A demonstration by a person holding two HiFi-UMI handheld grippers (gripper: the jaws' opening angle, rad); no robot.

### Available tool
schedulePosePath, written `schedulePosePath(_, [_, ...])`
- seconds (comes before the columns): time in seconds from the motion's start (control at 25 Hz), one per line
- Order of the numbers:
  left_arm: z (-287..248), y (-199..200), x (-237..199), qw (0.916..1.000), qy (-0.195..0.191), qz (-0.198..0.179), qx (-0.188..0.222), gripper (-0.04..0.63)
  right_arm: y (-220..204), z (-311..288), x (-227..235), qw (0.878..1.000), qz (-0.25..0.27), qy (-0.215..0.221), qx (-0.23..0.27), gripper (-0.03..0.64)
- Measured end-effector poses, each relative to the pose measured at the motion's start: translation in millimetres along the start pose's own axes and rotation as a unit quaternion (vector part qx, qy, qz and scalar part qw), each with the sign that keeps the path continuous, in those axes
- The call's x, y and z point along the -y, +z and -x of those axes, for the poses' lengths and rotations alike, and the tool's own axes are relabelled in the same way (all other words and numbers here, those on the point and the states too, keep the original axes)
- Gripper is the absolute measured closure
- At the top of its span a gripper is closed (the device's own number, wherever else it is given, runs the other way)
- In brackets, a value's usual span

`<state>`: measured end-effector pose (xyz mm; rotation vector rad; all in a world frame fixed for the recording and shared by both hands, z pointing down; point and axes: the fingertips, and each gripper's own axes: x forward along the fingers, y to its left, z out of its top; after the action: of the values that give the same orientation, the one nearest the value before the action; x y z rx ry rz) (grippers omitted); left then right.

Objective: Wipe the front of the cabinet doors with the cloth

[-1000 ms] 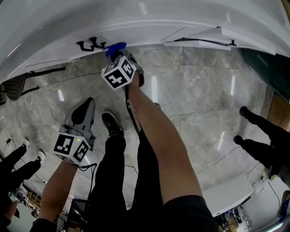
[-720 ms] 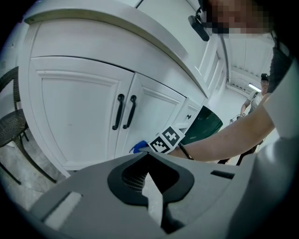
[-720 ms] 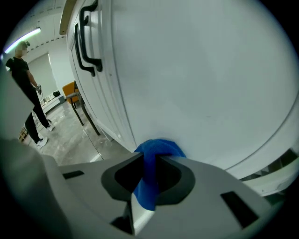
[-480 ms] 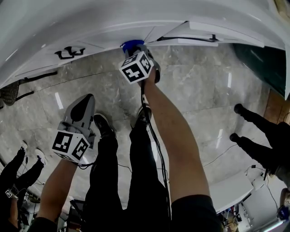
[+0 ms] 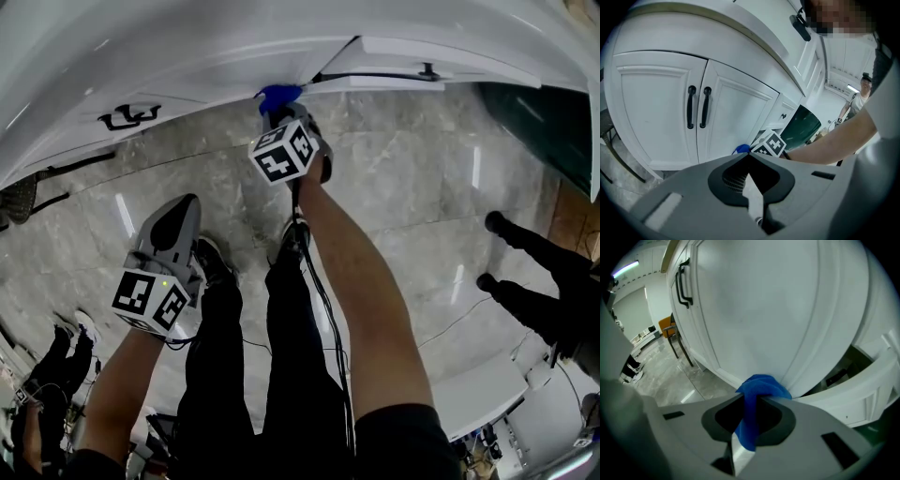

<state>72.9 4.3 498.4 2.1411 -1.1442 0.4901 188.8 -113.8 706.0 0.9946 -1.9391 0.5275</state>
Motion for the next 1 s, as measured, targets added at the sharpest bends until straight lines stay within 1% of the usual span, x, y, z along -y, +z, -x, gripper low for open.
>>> schedulePosePath(0.12, [5,-2,-9,1.0,0.003,0.001,0.0,0.597,1,-6,-32,1.0,0.015,0.022,-0.003,0.558])
schedulePosePath(0.28, [18,-9,-30,0.9999,0.013,-0.002,-0.001,0.597,12,-15,-70,0.999,0.02,0.044,-0.003,0.558])
schedulePosePath(0.52, [46,-22,-73,0.9993,0.037,0.01,-0.001,0.597,42,-37,-118,0.997,0.039,0.061,0.002,0.558])
schedulePosePath(0.6, [54,-32,-87,0.9992,0.038,0.008,-0.008,0.597,53,-48,-135,0.997,0.048,0.068,0.004,0.558])
schedulePosePath(0.68, [52,-47,-105,0.9988,0.038,-0.013,-0.029,0.597,64,-61,-149,0.996,0.052,0.071,0.005,0.558])
schedulePosePath(0.76, [39,-65,-128,0.9965,0.045,-0.039,-0.059,0.597,74,-70,-158,0.997,0.044,0.07,0.006,0.558])
schedulePosePath(0.8, [30,-74,-141,0.995,0.051,-0.043,-0.075,0.597,78,-72,-162,0.997,0.037,0.07,0.007,0.56])
schedulePosePath(0.84, [21,-83,-154,0.9935,0.057,-0.039,-0.09,0.597,81,-74,-166,0.997,0.032,0.071,0.007,0.558])
schedulePosePath(1.0, [-9,-111,-188,0.9859,0.085,0.004,-0.144,0.597,86,-78,-169,0.996,0.028,0.081,0.003,0.558])
